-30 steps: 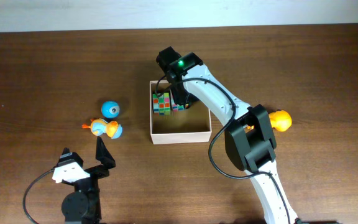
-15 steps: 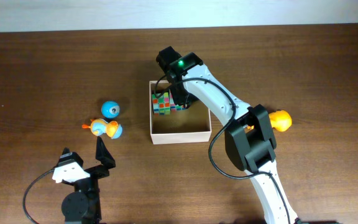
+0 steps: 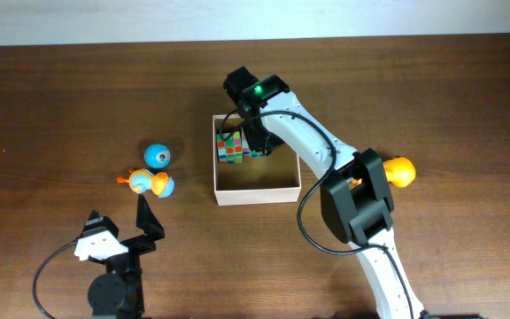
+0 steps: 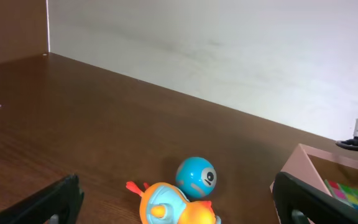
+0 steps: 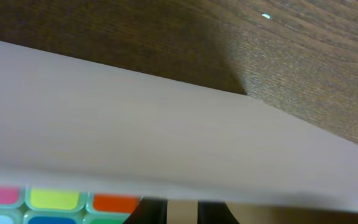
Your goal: Pack container
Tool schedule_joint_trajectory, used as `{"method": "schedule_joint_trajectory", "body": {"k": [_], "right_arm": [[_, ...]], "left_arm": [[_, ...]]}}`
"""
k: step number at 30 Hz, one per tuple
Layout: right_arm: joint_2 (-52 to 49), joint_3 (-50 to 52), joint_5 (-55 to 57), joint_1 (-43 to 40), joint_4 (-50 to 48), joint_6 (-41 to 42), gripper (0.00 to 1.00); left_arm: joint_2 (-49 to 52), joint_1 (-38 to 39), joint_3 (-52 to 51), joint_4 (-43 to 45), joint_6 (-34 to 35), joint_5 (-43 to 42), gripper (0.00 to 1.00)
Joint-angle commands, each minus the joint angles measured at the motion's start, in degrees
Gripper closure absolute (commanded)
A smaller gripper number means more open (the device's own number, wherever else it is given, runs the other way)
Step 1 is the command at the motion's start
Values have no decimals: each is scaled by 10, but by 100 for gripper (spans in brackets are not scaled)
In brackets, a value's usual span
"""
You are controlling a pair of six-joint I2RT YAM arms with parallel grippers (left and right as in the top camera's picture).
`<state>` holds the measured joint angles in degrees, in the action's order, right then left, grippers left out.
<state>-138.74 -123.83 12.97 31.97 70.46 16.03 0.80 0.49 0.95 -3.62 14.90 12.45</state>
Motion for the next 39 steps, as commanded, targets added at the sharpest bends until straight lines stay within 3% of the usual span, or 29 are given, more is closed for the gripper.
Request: {"method": "schedule_joint_trajectory", "body": {"k": [1,5,7,17,20,25,31,34,39], "right_arm": [[17,1,2,-6,3,-6,87],[35,0,1,-6,8,-8,86],[45,0,1,-6,16,-8,80],[89,0,-9,7,44,-8,79],[101,0,-57,10,53,-26,75],[102,1,-139,24,61,-43,76],[101,4,-152,56,61,-42,76],[100,12,-154,64,55,-35,85],[100,49,-163,71,21,-19,85]], "left_arm": [[-5,-3,-4,1,-9,4,1],[-5,-3,-4,1,-9,4,1],[-5,-3,-4,1,-9,4,1],[-5,-3,-4,1,-9,4,1],[-5,-3,-4,1,-9,4,1],[-5,-3,-4,1,-9,4,1],[-5,-3,-4,1,-9,4,1],[-5,-3,-4,1,-9,4,1],[-5,-3,-4,1,-9,4,1]]}}
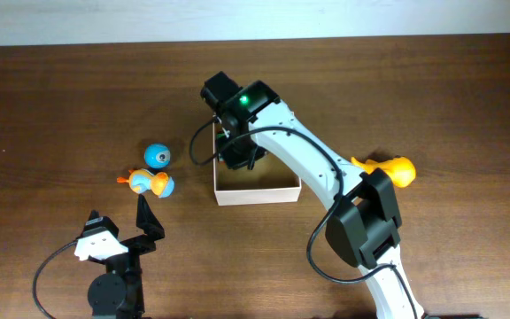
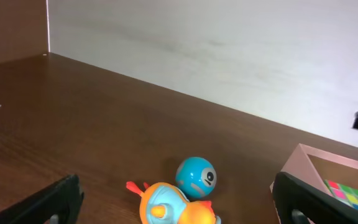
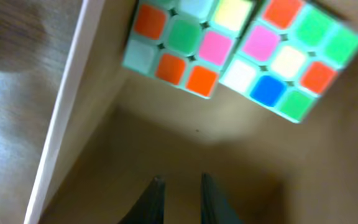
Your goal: Pack container
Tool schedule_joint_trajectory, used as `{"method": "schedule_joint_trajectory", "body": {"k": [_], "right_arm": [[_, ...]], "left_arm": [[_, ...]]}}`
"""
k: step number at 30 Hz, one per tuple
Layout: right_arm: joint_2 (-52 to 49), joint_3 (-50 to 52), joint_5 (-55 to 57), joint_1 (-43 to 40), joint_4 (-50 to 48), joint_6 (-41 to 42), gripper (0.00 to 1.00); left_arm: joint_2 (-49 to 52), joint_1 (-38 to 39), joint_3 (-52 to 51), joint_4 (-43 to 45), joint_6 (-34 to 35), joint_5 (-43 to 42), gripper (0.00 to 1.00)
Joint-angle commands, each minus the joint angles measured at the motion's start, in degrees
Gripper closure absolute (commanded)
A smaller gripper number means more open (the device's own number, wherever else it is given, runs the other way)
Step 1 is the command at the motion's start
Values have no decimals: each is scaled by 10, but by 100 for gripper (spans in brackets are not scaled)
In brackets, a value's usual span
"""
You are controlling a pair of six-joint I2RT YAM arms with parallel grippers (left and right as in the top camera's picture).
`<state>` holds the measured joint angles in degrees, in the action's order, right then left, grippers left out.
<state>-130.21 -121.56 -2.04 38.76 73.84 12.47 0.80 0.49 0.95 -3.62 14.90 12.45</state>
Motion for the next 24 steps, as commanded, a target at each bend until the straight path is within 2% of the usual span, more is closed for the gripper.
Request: {"method": "schedule_joint_trajectory", "body": {"k": [1,7,24], "right_arm": [[15,36,-17,3,-22,20,85],[15,85,-33,3,-80,30,85],[15,85,-35,3,-143,35,84]], "left_arm": [[-5,-3,-4,1,-9,4,1],[-5,-3,-4,1,-9,4,1],[-5,-3,-4,1,-9,4,1]]}}
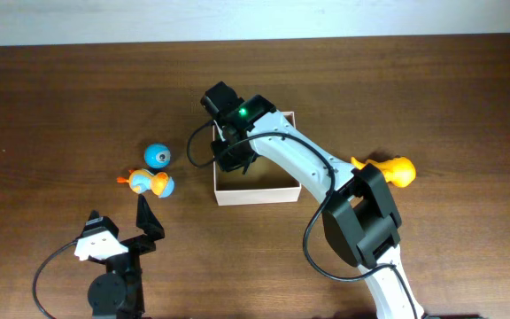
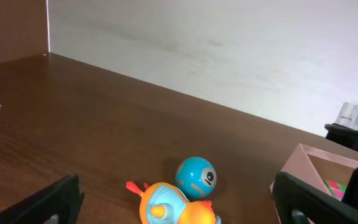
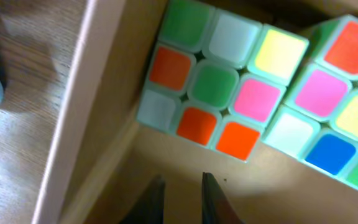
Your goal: Pack container
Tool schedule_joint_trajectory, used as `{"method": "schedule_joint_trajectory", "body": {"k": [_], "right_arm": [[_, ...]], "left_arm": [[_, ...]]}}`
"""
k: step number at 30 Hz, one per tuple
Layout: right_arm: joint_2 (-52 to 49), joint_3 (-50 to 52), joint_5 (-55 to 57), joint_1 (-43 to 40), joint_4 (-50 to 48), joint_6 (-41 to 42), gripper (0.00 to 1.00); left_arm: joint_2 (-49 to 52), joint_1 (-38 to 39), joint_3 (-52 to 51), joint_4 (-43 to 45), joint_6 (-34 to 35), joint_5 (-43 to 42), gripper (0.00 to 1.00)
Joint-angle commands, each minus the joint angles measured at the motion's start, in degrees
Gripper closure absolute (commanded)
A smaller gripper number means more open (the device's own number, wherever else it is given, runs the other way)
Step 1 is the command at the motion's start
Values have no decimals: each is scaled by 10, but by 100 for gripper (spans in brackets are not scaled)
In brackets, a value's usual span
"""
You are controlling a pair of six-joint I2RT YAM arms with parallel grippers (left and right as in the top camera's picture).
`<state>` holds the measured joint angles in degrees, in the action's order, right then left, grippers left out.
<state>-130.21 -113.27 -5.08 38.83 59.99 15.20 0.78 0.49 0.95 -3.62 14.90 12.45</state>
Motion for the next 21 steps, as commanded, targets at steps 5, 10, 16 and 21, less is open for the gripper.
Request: {"method": "schedule_joint_trajectory", "body": {"k": [5,10,16,21], "right_arm": [[15,2,-2,3,-18,14,84],[15,2,13,3,-24,18,84],[15,2,30,3,-25,19,85],[15,2,25,4,-13,22,85]], "left_arm": [[-4,-3,-4,1,-9,4,1],[-4,-3,-4,1,-9,4,1],[-4,-3,-4,1,-9,4,1],[-4,-3,-4,1,-9,4,1]]}}
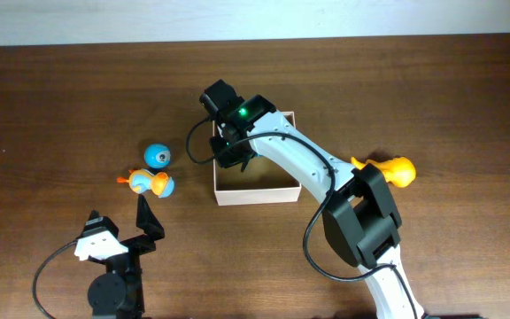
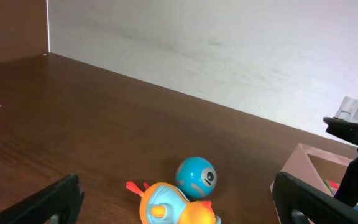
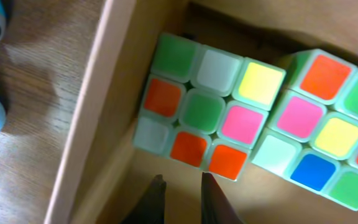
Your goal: Pack container
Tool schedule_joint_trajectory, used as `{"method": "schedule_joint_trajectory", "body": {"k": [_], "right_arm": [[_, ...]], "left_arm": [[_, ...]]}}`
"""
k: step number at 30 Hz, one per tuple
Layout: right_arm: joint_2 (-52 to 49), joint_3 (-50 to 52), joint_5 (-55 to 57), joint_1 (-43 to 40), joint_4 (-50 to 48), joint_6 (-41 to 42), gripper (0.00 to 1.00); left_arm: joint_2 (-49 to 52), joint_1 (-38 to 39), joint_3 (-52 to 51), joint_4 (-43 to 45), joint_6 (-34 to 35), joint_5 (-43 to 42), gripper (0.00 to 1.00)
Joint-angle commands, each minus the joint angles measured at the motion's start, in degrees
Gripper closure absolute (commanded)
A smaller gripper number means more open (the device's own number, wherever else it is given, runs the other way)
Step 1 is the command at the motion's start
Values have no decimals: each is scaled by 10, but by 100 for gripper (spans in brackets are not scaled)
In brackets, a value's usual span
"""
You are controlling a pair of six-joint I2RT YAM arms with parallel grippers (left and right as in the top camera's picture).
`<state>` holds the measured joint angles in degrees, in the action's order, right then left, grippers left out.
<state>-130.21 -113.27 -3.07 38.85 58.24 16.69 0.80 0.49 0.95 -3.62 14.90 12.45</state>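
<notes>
The open pinkish cardboard box (image 1: 257, 195) stands at mid-table. Two pastel puzzle cubes lie side by side on its floor against the far wall, the left cube (image 3: 207, 115) and the right cube (image 3: 328, 149). In the overhead view my arm hides them. My right gripper (image 3: 183, 196) hangs above the box's left part, just in front of the left cube. Its fingers stand almost together with nothing between them. My left gripper (image 2: 179, 208) sits wide open and empty near the table's front left, facing a blue ball (image 1: 157, 156) and an orange-and-blue duck toy (image 1: 151, 183).
An orange duck (image 1: 395, 170) lies on the table right of the box, beside my right arm's base. The box's left wall (image 3: 86, 124) runs close to my right fingers. A pale wall (image 2: 229, 56) bounds the table's far side.
My right gripper has shifted slightly over the box's left part, so both cubes sit lower in its view and the blue ball's face now shows. The left arm has not moved.
My right gripper was low inside the box beside a cube, with its camera against the far wall. Then it was higher over the box's left part, with two cubes lying on the floor. It has stayed above the left cube, fingers almost together. The left gripper has stayed open and still.
</notes>
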Motion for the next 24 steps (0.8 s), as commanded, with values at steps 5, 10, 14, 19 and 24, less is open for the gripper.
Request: {"method": "schedule_joint_trajectory", "body": {"k": [5,10,14,19,24], "right_arm": [[15,2,-1,17,42,7,85],[15,2,-1,26,50,7,85],[15,2,3,29,38,8,85],[15,2,17,29,22,8,85],[15,2,23,29,20,8,85]], "left_arm": [[-5,-3,-4,1,-9,4,1],[-5,-3,-4,1,-9,4,1],[-5,-3,-4,1,-9,4,1],[-5,-3,-4,1,-9,4,1],[-5,-3,-4,1,-9,4,1]]}}
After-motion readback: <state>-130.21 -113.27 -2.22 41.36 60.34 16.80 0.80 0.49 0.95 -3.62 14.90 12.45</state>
